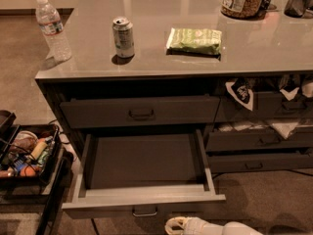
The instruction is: Close middle drawer
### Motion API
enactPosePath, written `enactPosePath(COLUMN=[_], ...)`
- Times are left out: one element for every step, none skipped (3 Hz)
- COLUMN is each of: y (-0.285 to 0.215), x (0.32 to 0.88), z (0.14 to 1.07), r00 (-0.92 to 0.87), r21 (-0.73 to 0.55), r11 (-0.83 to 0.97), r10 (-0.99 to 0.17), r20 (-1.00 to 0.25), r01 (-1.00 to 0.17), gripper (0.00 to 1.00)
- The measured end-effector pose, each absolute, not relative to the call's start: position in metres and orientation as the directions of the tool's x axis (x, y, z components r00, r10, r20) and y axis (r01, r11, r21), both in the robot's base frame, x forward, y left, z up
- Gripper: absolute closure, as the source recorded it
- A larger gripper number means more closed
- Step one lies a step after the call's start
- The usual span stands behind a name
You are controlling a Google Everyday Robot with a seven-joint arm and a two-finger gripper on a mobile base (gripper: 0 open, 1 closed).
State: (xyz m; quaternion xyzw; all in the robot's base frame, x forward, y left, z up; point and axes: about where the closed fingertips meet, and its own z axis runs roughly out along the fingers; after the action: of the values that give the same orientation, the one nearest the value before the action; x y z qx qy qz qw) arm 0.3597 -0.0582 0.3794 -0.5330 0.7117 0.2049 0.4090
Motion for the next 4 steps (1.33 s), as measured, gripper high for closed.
enactPosePath(y=[-0.06, -0.064, -0.061, -0.054], x=[0.393, 0.422, 0.443, 0.455], z=[0.375, 0.371, 0.371, 0.363], r00=[-0.034, -0.001, 0.026, 0.031], r21=[-0.239, -0.301, -0.35, -0.364], r11=[0.366, 0.371, 0.363, 0.354], r10=[-0.604, -0.631, -0.662, -0.679], r20=[-0.796, -0.776, -0.749, -0.734], r01=[-0.899, -0.878, -0.864, -0.861], gripper=[1.0, 1.0, 1.0, 1.0])
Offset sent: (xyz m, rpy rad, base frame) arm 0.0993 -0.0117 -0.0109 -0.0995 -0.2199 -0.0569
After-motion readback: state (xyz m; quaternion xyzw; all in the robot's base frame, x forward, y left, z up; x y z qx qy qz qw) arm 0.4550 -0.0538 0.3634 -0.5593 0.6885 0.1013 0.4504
